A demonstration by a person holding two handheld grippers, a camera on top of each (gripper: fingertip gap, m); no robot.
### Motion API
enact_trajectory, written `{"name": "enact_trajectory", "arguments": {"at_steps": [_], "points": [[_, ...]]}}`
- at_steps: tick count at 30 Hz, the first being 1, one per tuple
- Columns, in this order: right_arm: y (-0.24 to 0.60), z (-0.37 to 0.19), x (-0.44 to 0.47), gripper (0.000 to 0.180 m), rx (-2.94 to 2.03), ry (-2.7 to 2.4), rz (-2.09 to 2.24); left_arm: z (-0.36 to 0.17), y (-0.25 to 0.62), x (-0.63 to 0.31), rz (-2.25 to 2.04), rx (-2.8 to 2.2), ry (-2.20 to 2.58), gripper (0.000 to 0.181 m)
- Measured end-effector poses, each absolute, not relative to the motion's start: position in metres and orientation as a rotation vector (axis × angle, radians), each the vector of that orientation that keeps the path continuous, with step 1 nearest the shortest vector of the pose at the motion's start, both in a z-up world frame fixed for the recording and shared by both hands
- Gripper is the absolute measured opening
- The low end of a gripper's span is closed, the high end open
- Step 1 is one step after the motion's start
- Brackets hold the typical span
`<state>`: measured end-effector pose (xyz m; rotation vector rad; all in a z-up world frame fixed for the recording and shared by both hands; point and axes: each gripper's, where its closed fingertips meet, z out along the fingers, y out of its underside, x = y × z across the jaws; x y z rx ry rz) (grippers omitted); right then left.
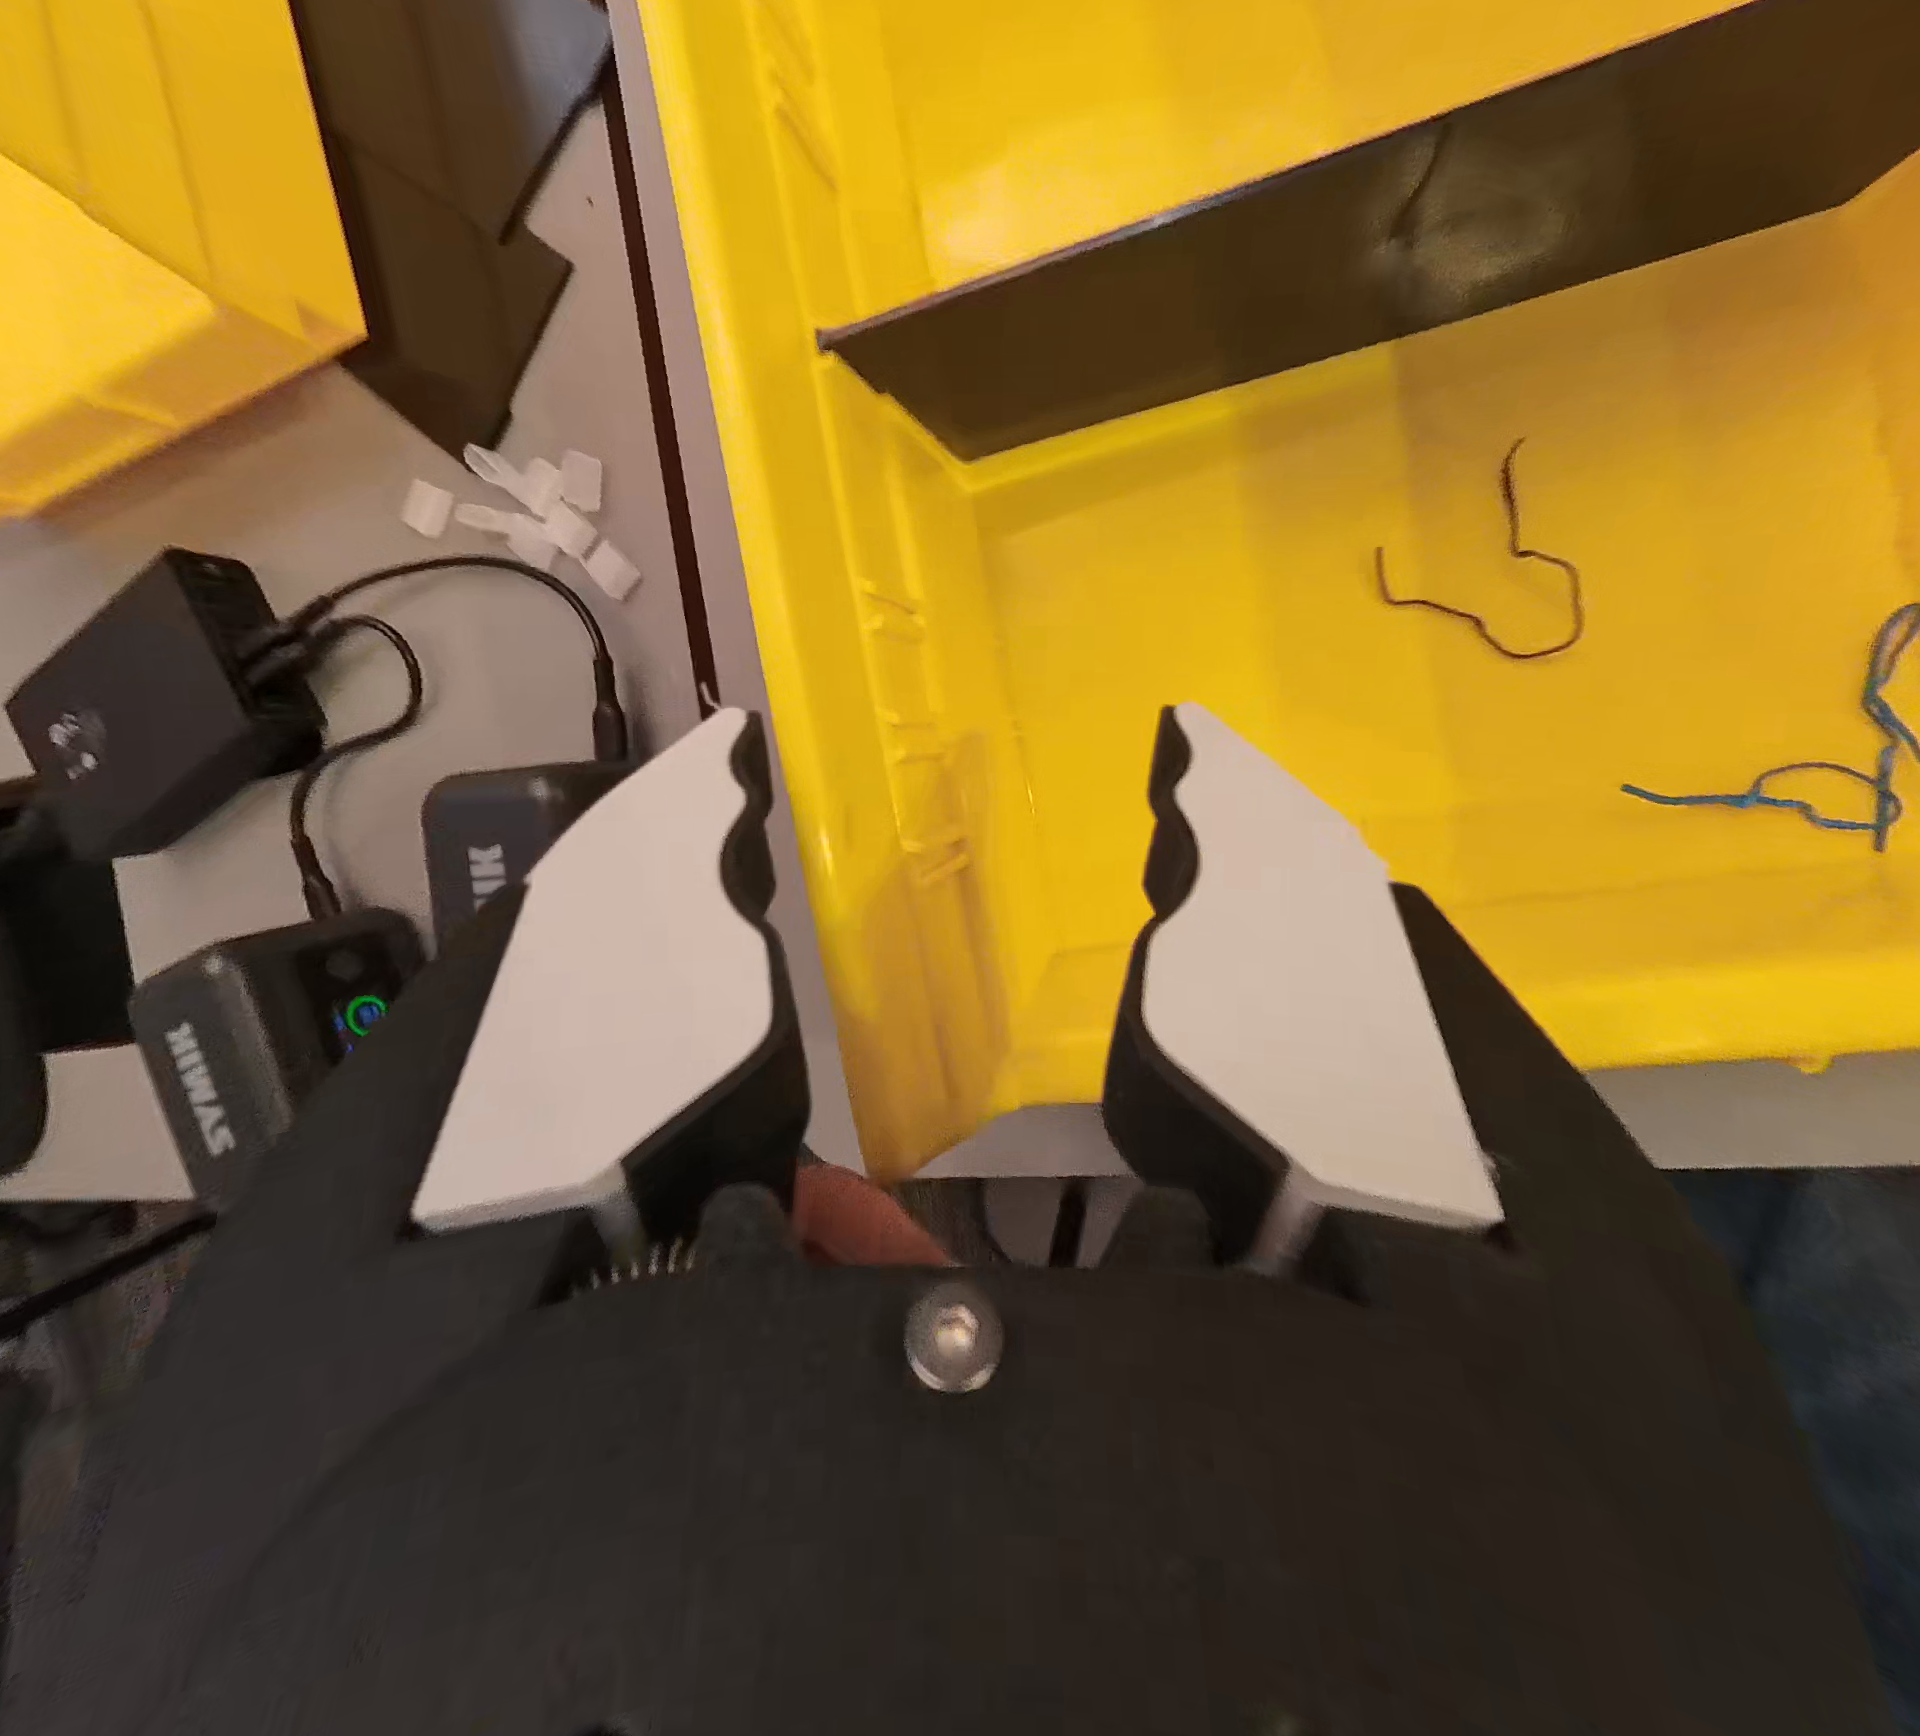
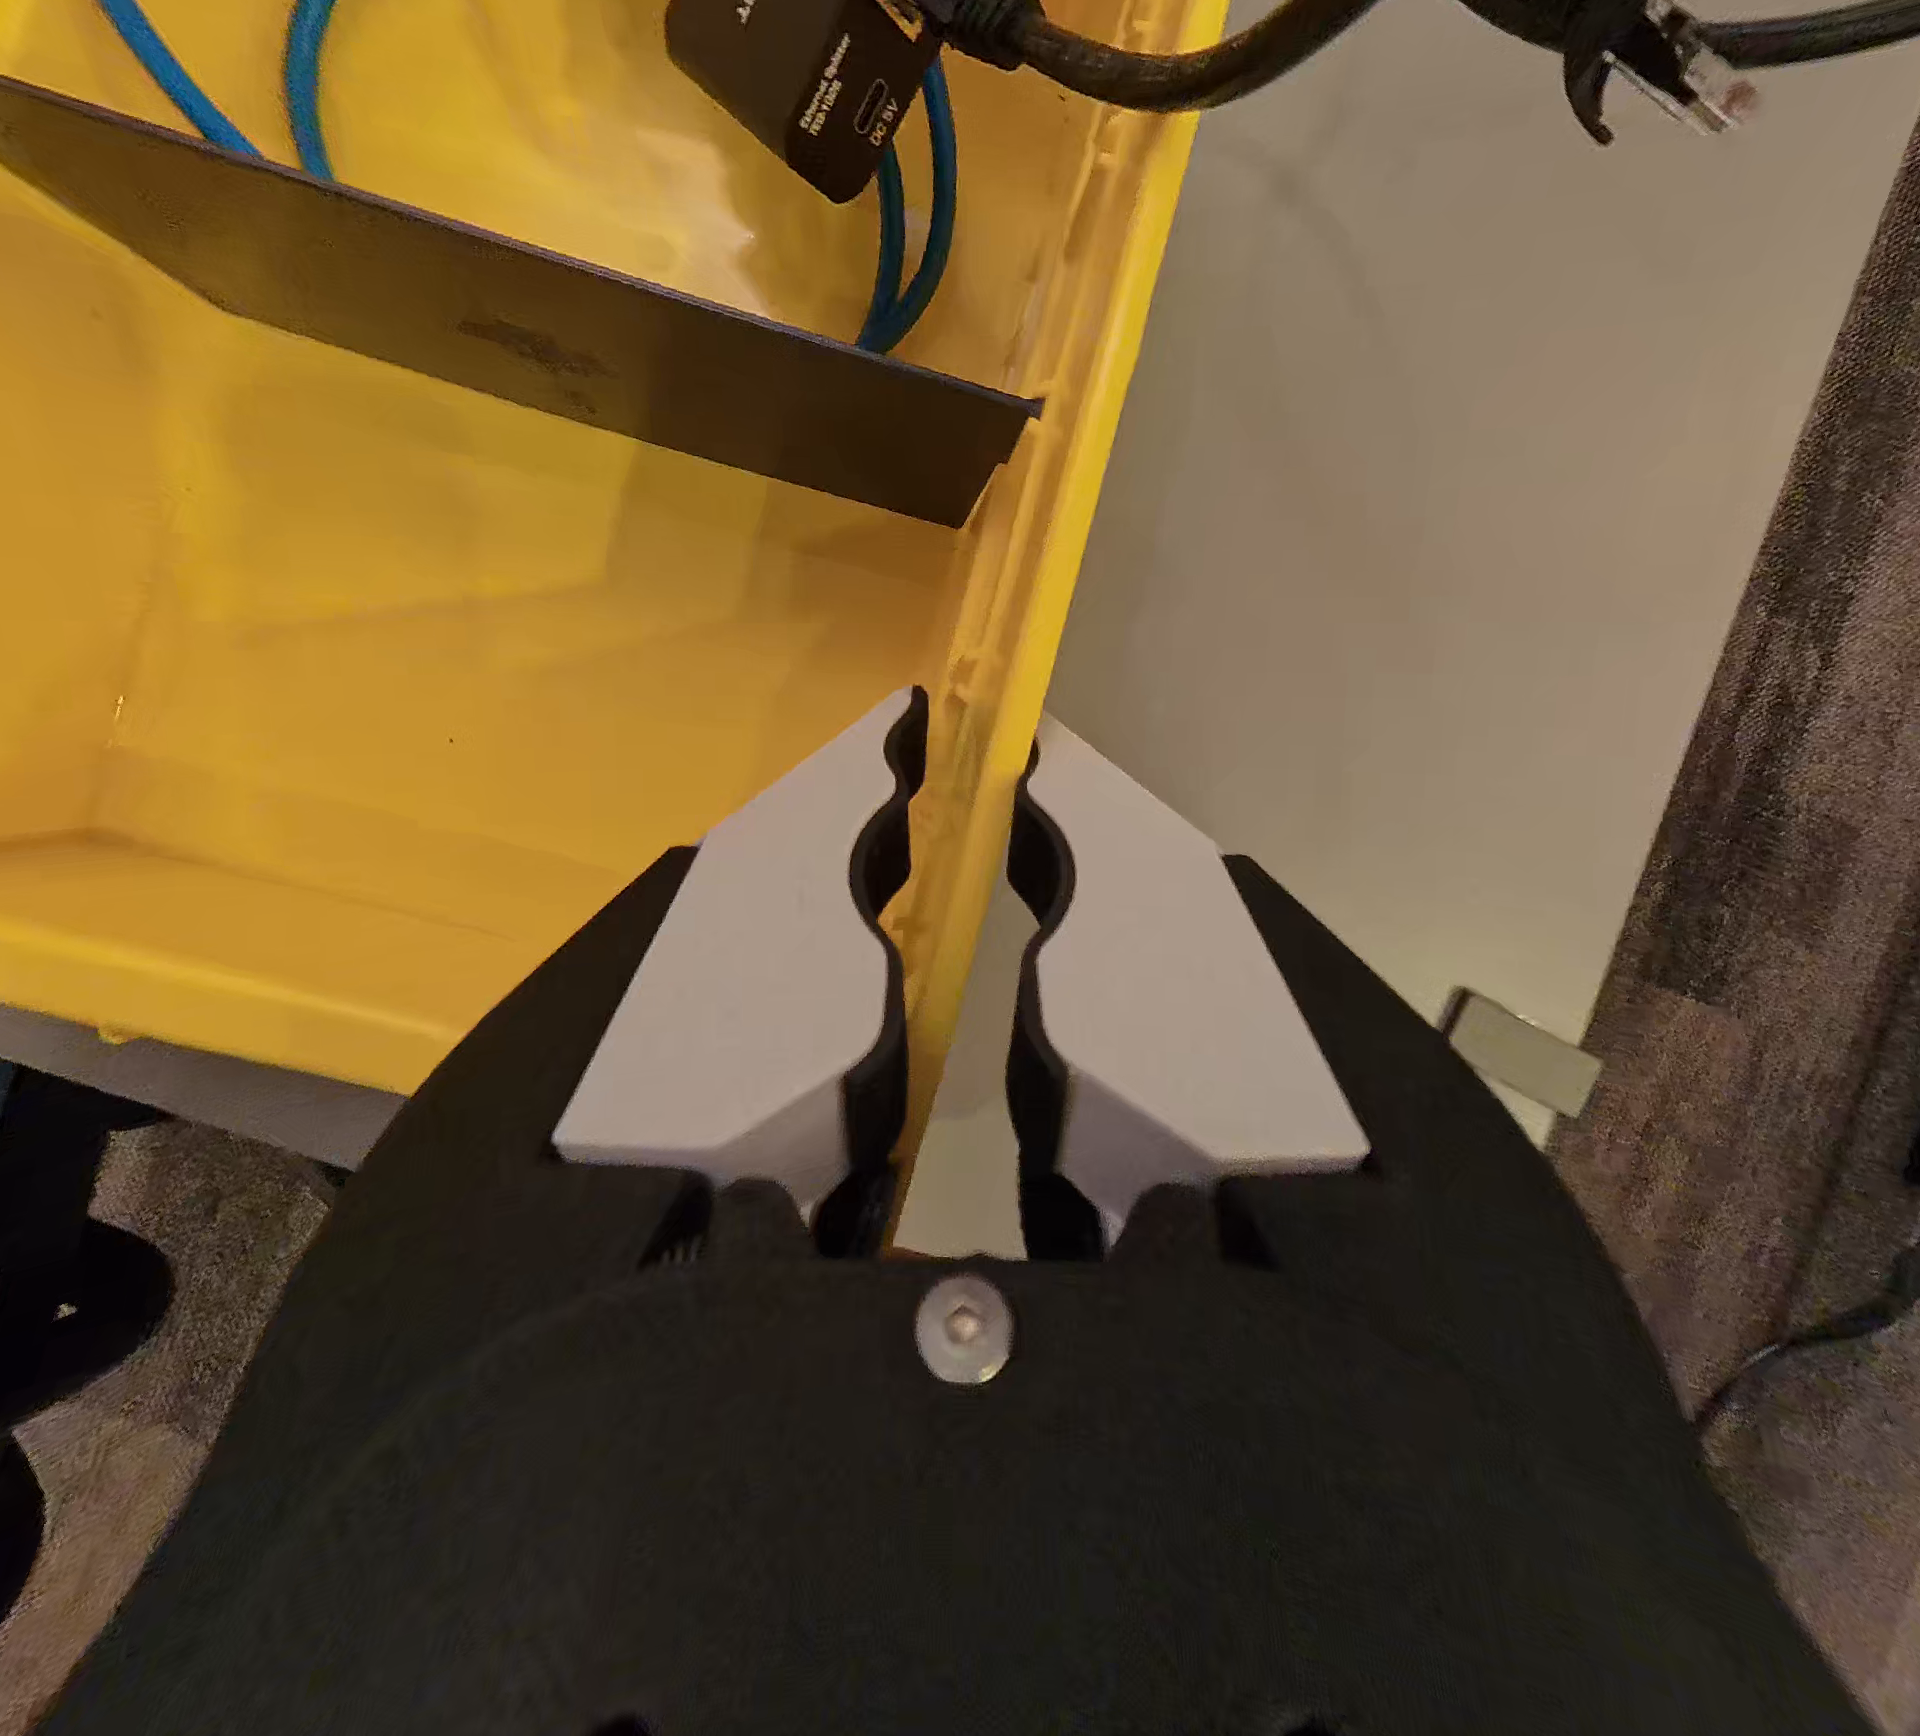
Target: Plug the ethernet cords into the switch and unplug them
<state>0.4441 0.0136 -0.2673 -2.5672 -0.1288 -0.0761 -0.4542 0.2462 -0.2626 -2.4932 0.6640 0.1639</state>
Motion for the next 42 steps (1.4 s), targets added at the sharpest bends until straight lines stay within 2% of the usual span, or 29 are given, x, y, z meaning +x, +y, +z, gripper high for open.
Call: {"name": "enact_trajectory", "arguments": {"at_steps": [3, 5, 8, 12, 18, 30, 42], "points": [[0.012, -0.266, 0.425, 0.016, -2.523, -0.084, -0.01, -0.277, 0.248, -0.465, 0.2, -2.544, 0.633, 0.05], [0.012, -0.266, 0.41, 0.022, -2.488, -0.1, 0.053, -0.28, 0.251, -0.471, 0.19, -2.535, 0.602, 0.022], [0.016, -0.264, 0.385, 0.034, -2.429, -0.128, 0.149, -0.277, 0.254, -0.458, -0.042, -2.492, 0.538, 0.005], [0.031, -0.263, 0.359, 0.049, -2.359, -0.184, 0.184, -0.274, 0.255, -0.454, -0.125, -2.451, 0.482, 0.004], [0.057, -0.263, 0.324, 0.045, -2.337, -0.217, 0.207, -0.254, 0.255, -0.442, -0.192, -2.362, 0.417, 0.005], [0.114, -0.263, 0.185, 0.077, -2.263, -0.404, 0.411, -0.207, 0.235, -0.459, -0.262, -2.152, 0.234, 0.005], [0.163, -0.27, 0.045, 0.088, -2.212, -0.696, 0.465, -0.165, 0.199, -0.479, -0.288, -2.001, 0.154, 0.005]]}}
